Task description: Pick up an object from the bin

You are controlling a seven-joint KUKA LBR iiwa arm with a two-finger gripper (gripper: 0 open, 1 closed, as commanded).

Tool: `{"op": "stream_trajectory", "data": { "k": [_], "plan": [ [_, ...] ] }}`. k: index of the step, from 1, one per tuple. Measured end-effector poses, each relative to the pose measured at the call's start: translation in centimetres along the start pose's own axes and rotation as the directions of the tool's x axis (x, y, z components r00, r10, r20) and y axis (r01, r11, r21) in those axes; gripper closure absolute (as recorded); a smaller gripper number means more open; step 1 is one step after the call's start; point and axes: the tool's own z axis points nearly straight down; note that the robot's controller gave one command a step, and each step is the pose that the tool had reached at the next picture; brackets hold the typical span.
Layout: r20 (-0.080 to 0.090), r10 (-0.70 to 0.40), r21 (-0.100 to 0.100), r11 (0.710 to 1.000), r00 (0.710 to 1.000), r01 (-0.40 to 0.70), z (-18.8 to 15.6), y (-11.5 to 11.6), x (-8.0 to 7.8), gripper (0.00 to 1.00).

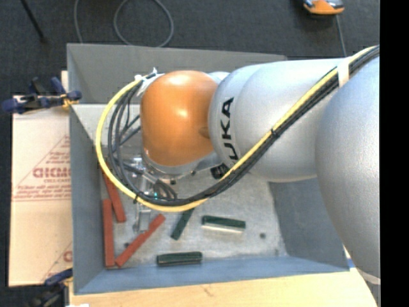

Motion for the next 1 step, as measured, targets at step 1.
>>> {"op": "stream_trajectory", "data": {
  "k": [1],
  "plan": [
    [0.002, -0.33, 0.002, 0.944, 0.944, 0.33, 13.62, -2.69, -0.39, 0.0]
  ]
}}
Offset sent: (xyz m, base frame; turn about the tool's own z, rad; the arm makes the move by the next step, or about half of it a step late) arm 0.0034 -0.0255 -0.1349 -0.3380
